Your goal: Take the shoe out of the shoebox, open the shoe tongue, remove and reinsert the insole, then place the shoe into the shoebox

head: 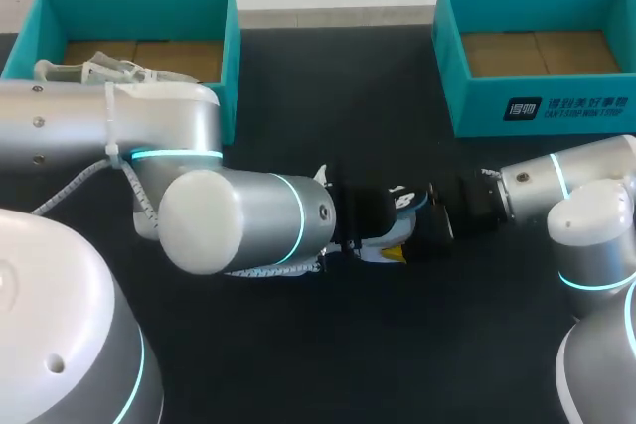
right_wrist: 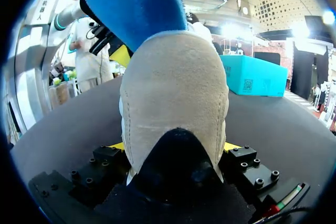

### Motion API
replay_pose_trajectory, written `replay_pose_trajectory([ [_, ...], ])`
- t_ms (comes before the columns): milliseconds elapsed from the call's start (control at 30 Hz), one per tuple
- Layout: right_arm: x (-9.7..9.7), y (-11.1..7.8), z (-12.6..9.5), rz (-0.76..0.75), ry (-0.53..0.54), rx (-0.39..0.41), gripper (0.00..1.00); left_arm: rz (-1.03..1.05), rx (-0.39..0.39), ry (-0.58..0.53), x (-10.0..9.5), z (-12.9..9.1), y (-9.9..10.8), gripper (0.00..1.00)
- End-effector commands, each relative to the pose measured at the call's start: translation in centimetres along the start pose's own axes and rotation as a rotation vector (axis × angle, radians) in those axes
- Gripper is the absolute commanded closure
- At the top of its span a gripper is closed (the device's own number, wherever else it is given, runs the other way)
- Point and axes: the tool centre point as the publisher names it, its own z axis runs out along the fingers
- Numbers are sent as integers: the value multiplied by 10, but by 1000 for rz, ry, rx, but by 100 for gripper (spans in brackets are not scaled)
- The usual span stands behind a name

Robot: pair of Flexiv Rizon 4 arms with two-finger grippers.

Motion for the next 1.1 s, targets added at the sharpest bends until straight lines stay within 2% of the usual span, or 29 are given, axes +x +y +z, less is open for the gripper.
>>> replay_pose_trajectory([
  [33, -1, -3, 5, 0, -2, 3, 100, -9, 6, 10, -1, -1, 3, 100],
  [400, -1, -3, 5, 0, -2, 3, 100, -101, 65, 68, -12, -32, -25, 100],
  [633, -1, -3, 5, 0, -2, 3, 100, -192, 175, 136, -31, -55, -54, 100],
  [900, -1, -3, 5, 0, -2, 3, 100, -262, 250, 260, -43, -55, -74, 100],
  [1100, -1, -3, 5, 0, -2, 3, 100, -277, 262, 299, -49, -50, -83, 100],
])
